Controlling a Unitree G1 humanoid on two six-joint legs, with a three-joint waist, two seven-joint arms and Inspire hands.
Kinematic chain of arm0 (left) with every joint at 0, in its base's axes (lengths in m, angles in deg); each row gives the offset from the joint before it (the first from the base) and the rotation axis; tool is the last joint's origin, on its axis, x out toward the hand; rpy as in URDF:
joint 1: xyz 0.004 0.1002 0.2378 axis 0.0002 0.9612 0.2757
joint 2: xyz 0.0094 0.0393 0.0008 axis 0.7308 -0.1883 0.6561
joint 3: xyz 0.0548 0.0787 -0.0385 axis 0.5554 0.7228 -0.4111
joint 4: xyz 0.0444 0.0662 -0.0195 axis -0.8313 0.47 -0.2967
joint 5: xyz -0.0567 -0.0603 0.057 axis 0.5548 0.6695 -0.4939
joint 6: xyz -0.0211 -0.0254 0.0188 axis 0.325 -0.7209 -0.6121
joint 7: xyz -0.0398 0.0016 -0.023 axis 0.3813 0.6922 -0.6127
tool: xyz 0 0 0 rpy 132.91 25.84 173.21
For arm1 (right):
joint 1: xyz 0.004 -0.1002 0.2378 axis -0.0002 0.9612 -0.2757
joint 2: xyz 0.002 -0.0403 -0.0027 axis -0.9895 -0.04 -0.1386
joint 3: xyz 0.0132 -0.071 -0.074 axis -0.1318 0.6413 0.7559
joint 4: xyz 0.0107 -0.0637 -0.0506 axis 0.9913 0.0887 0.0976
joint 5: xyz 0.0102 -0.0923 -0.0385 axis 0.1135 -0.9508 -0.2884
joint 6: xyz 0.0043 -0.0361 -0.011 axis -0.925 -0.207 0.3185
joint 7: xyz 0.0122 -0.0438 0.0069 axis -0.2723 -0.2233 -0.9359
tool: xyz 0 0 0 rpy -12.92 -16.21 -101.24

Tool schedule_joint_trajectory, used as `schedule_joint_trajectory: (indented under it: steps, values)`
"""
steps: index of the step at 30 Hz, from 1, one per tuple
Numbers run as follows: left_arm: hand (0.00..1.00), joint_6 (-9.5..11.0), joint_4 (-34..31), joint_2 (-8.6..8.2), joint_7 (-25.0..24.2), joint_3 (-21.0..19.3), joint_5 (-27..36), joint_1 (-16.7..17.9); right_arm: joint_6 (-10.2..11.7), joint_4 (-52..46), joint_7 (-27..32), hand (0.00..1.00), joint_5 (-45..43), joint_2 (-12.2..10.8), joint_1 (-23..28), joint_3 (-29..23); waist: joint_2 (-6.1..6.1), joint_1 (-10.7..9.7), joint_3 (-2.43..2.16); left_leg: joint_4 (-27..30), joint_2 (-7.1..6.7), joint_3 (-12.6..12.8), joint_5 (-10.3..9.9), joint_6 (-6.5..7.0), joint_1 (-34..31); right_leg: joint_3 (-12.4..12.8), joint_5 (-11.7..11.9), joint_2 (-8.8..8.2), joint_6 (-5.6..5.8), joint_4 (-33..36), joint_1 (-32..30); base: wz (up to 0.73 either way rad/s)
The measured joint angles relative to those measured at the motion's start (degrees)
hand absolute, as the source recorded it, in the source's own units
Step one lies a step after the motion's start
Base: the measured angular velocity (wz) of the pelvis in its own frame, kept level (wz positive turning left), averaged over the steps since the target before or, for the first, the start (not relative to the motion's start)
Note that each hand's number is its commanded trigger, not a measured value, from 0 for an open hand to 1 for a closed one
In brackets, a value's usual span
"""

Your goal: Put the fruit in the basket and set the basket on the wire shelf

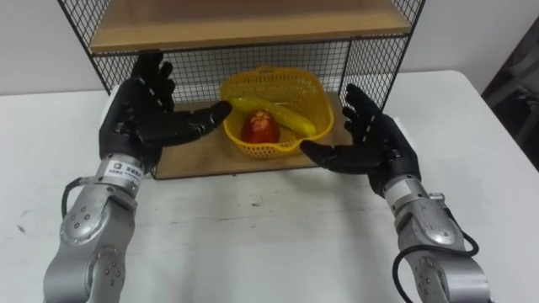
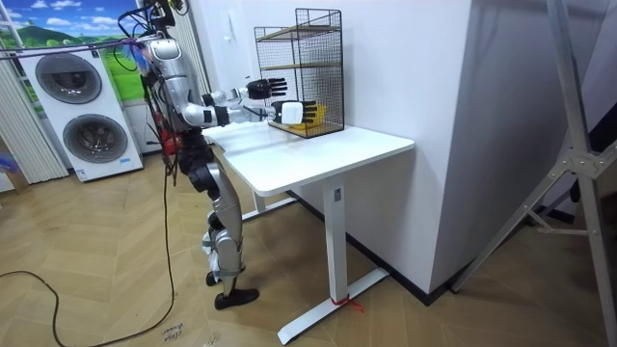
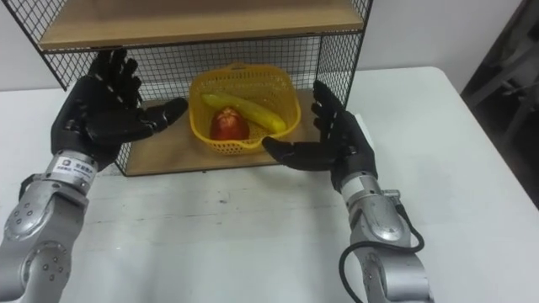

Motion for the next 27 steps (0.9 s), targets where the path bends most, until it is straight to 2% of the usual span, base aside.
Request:
schedule_joint_trajectory:
  steps: [6, 10, 14, 22, 24, 27]
  values:
    - [0.0, 0.42, -1.11, 0.29, -0.76, -0.01, 0.0, 0.56, 0.28, -1.38, -0.41, 0.0, 0.03, 0.01, 0.81, -0.19, 0.01, 0.02, -0.01, -0.17, 0.0, 0.0, -0.01, -0.01, -0.18, -0.07, -0.03, 0.01, 0.04, -0.13, -0.16, 0.0]
    - [0.0, 0.45, -4.48, 0.33, -1.94, -0.55, 0.32, 2.52, 0.29, -6.17, -1.64, 0.0, 0.01, 0.18, 3.67, -1.05, 0.01, 0.31, -0.04, -0.21, 0.04, 0.34, -0.01, -0.01, -0.13, 0.26, -0.03, 0.02, 0.04, 0.06, -0.36, -0.05]
    - [0.0, 0.92, -6.45, 0.34, -3.19, -1.24, 0.31, 5.88, 0.49, -9.34, -2.59, 0.0, -0.75, 0.39, 6.68, -1.32, 0.02, 0.02, -0.04, -0.14, 0.08, 0.78, -0.03, 0.0, 0.55, 0.7, -0.02, 0.11, 0.06, -0.1, 0.3, -0.04]
    - [0.0, 1.01, -9.19, 0.21, -6.1, -2.75, -0.04, 8.9, 1.23, -14.4, -5.7, 0.0, -3.28, 1.2, 10.35, -3.81, 0.36, 0.28, -0.16, 0.0, 0.2, 0.92, -0.12, -0.03, -0.3, 0.29, -0.05, -0.06, -0.04, 0.9, -0.83, 0.0]
    - [0.0, 1.48, -10.05, 0.21, -7.38, -3.22, 0.0, 9.94, 1.55, -15.86, -6.43, 0.0, -3.39, 1.66, 11.47, -4.42, 0.44, 0.42, -0.21, 0.09, 0.21, 1.11, -0.12, -0.03, -0.3, 0.4, -0.06, -0.03, -0.05, 0.85, -0.9, -0.04]
    - [0.0, 3.52, -11.95, 0.16, -8.66, -4.09, -0.03, 14.56, 2.64, -18.55, -7.21, 0.0, -3.67, 1.88, 14.2, -6.98, 0.62, 0.13, -0.27, 0.03, 0.21, 1.35, -0.12, -0.03, -0.3, 0.63, -0.09, 0.0, -0.01, 0.74, -0.91, -0.03]
